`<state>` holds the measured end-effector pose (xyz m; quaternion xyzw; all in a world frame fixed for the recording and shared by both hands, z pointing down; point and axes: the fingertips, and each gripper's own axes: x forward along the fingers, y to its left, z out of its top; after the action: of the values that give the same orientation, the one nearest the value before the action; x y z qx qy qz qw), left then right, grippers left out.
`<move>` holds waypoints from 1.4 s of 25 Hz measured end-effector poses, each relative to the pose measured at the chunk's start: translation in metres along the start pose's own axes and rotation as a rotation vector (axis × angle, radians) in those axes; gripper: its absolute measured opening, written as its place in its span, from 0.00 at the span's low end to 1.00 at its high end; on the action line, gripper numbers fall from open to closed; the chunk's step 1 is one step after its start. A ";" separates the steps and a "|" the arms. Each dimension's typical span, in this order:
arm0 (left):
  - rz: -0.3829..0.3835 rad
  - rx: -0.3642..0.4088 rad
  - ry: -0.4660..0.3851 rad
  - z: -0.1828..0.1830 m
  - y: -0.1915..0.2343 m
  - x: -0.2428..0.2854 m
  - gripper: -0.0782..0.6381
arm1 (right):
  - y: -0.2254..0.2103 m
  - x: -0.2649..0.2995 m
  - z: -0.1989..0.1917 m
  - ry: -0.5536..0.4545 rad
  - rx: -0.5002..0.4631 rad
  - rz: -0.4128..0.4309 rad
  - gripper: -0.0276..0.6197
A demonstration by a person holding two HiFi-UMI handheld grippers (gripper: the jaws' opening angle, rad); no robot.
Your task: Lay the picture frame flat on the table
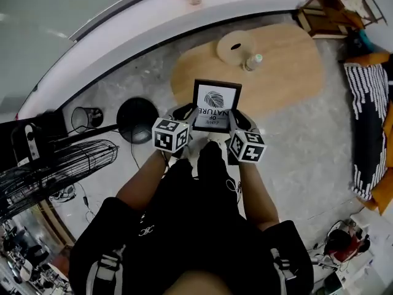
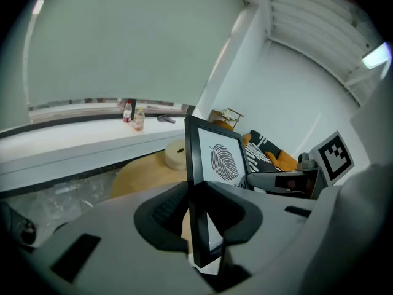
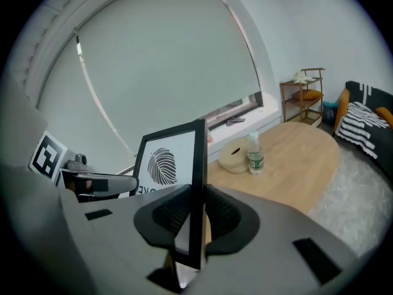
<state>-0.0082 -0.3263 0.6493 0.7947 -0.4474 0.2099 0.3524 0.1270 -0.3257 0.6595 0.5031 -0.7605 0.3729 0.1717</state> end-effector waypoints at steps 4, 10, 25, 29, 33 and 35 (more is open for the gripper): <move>0.022 -0.088 0.069 -0.048 0.028 0.051 0.24 | -0.031 0.048 -0.040 0.110 0.021 0.020 0.18; 0.044 -0.214 0.166 -0.117 0.076 0.114 0.24 | -0.064 0.123 -0.104 0.256 0.037 0.038 0.18; 0.052 -0.352 0.368 -0.231 0.135 0.221 0.24 | -0.130 0.230 -0.216 0.479 0.090 -0.012 0.18; 0.081 -0.389 0.391 -0.247 0.139 0.227 0.25 | -0.135 0.238 -0.231 0.512 0.061 -0.032 0.18; 0.112 -0.398 0.397 -0.256 0.146 0.228 0.25 | -0.136 0.241 -0.238 0.552 0.027 -0.070 0.18; 0.120 -0.352 0.403 -0.257 0.148 0.229 0.25 | -0.137 0.244 -0.237 0.548 -0.011 -0.074 0.19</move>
<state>-0.0229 -0.3150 1.0232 0.6357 -0.4441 0.3034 0.5538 0.1162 -0.3355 1.0258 0.4098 -0.6688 0.4846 0.3872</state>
